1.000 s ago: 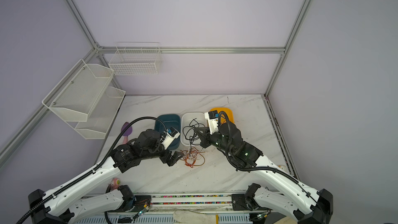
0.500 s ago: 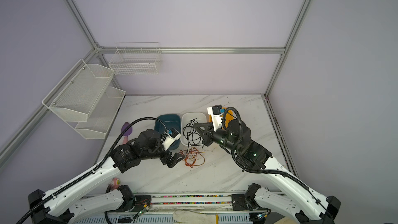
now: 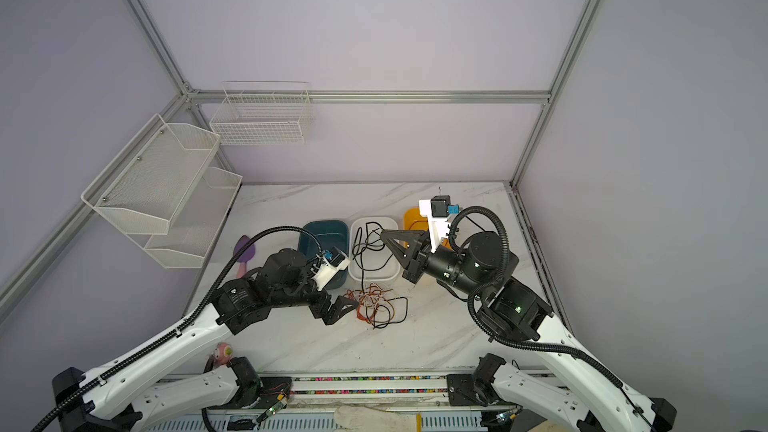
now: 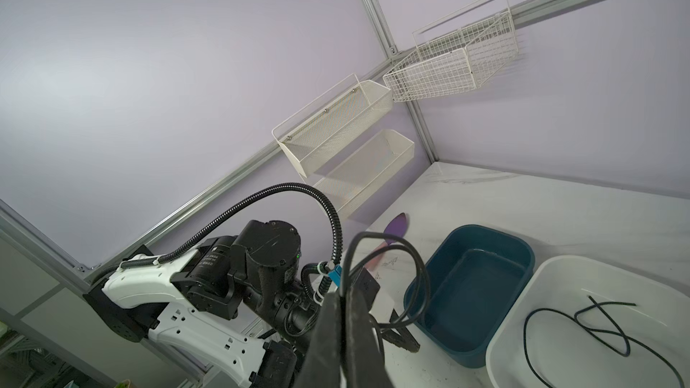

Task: Untangle the cables
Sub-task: 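Lift the black wire high with the right gripper, pulling it from the bundle, then lower the black wire into the white bin and open the right gripper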

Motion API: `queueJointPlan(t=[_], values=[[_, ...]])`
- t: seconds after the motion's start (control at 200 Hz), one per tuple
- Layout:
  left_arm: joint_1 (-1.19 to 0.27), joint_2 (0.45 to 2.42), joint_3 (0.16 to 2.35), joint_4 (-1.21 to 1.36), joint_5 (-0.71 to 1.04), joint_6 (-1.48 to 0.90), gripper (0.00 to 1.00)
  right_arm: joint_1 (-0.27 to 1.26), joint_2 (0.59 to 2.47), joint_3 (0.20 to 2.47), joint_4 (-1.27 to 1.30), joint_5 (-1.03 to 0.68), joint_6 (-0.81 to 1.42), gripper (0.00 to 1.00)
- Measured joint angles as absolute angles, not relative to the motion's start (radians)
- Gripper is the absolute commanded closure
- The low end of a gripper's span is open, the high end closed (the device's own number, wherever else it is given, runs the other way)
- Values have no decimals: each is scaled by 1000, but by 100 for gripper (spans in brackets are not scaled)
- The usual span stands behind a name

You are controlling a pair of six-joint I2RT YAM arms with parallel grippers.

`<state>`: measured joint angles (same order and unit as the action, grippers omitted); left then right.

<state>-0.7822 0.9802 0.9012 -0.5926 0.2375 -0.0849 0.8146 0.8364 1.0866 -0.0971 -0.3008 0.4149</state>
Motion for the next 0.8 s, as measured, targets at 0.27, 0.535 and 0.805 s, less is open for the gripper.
queueJointPlan(t=[0.27, 0.535, 0.805], values=[[-782, 846, 889, -591, 44, -81, 0, 815, 836, 1089, -132, -194, 417, 100], [-782, 744, 863, -585, -159, -65, 0, 815, 892, 1064, -130, -82, 410, 100], [-782, 738, 852, -585, -280, -62, 0, 815, 1068, 1048, -115, 2, 383, 100]])
